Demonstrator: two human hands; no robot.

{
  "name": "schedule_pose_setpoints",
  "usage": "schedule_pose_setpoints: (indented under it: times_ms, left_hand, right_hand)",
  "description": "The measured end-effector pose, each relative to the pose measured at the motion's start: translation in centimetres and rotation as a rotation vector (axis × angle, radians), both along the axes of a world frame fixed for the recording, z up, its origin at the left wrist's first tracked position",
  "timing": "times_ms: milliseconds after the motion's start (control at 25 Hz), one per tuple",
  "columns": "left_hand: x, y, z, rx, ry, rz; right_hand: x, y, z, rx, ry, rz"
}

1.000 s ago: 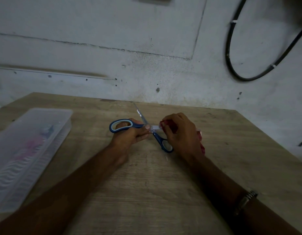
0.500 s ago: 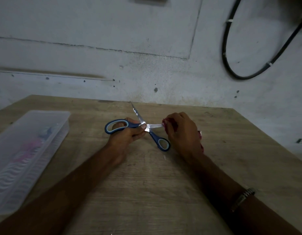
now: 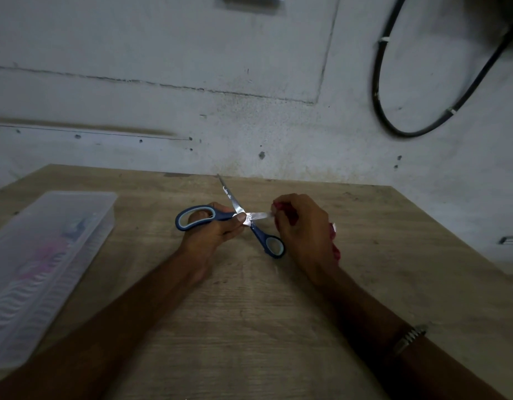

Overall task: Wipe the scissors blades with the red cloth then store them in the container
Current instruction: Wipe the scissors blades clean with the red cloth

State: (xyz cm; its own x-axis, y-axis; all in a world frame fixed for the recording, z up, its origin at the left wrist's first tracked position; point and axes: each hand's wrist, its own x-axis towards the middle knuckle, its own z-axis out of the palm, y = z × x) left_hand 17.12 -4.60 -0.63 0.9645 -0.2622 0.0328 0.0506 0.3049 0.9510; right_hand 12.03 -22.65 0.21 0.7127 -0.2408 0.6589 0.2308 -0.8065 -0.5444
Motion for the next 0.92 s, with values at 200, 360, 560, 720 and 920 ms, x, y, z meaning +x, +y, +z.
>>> schedule_pose_setpoints:
  times_ms: [200,360,560,720,920]
  left_hand:
    - [0.2,0.0,-0.1,-0.033,0.071,0.035]
    - [0.4,0.2,0.1,-0.078,0.073,0.011]
    - [0.5,0.1,0.2,-0.115,0.158,0.011]
    - [0.4,0.3,0.3,-0.098,0.141,-0.014]
    - [0.5,0.3,0.1,-0.115,0.145,-0.014]
  right_hand:
    - [-0.5,1.0,-0.3,-0.336,0.071,0.199]
    - [-0.5,-1.4,0.0,-0.415,0.191,-0.024]
    - [-0.7,1.8,-0.2,-0.562,0.012,0.034]
    - [-0.6,-0.3,-0.2,-0.723,0.133,-0.076]
    - [-0.8,1.2,0.0,-0.598,0.111,0.002]
